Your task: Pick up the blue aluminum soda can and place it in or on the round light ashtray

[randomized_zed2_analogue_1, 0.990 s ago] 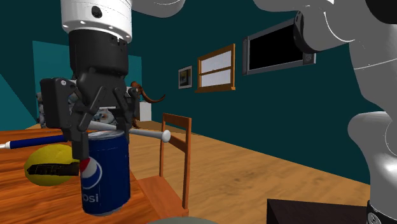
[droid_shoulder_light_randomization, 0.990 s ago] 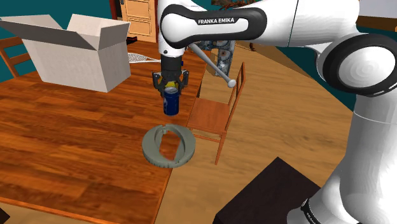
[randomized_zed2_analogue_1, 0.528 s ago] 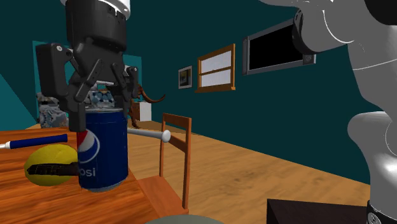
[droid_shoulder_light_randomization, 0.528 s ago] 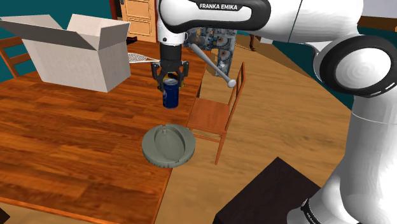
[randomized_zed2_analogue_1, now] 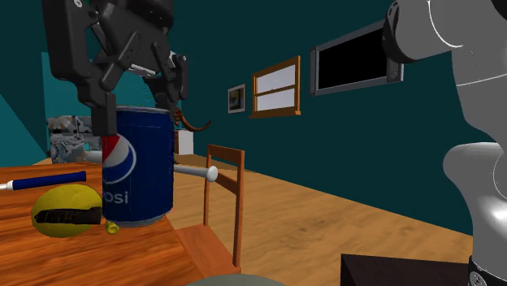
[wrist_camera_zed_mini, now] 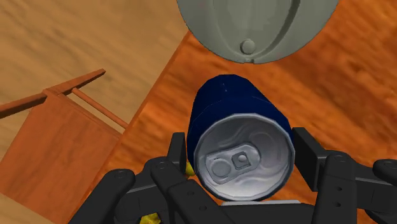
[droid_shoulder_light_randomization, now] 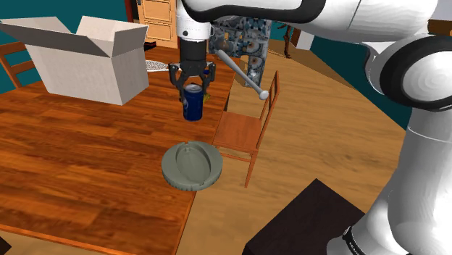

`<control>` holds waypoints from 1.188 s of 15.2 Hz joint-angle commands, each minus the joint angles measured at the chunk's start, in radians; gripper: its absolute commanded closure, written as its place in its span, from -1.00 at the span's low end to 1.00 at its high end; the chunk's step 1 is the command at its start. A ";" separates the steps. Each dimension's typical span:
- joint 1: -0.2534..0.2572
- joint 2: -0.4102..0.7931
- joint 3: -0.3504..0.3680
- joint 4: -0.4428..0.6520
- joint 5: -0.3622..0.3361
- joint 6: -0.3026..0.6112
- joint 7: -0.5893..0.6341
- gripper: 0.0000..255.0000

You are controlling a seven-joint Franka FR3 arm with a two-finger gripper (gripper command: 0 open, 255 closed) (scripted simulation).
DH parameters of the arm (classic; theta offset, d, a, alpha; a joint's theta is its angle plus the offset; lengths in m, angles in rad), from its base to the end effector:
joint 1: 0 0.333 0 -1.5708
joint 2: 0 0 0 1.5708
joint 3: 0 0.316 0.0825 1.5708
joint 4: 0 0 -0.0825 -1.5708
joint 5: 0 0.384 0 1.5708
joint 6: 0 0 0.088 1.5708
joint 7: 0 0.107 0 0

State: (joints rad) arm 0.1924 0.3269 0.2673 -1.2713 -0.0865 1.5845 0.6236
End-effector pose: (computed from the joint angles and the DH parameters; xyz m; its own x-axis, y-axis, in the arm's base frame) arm 0.5989 0.2534 0.5753 0.9845 -0.1751 -0.0014 -0.1751 -0.9845 0.0029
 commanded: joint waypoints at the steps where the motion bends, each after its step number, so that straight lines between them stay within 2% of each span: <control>1: 0.021 -0.038 0.014 -0.037 0.006 -0.001 0.037 1.00; 9: 0.099 -0.149 0.070 -0.134 0.027 -0.014 0.177 1.00; 18: 0.090 -0.175 0.068 -0.289 0.035 0.116 0.173 1.00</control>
State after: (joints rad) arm 0.2815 0.1565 0.3342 -1.5390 -0.0525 1.6828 0.7940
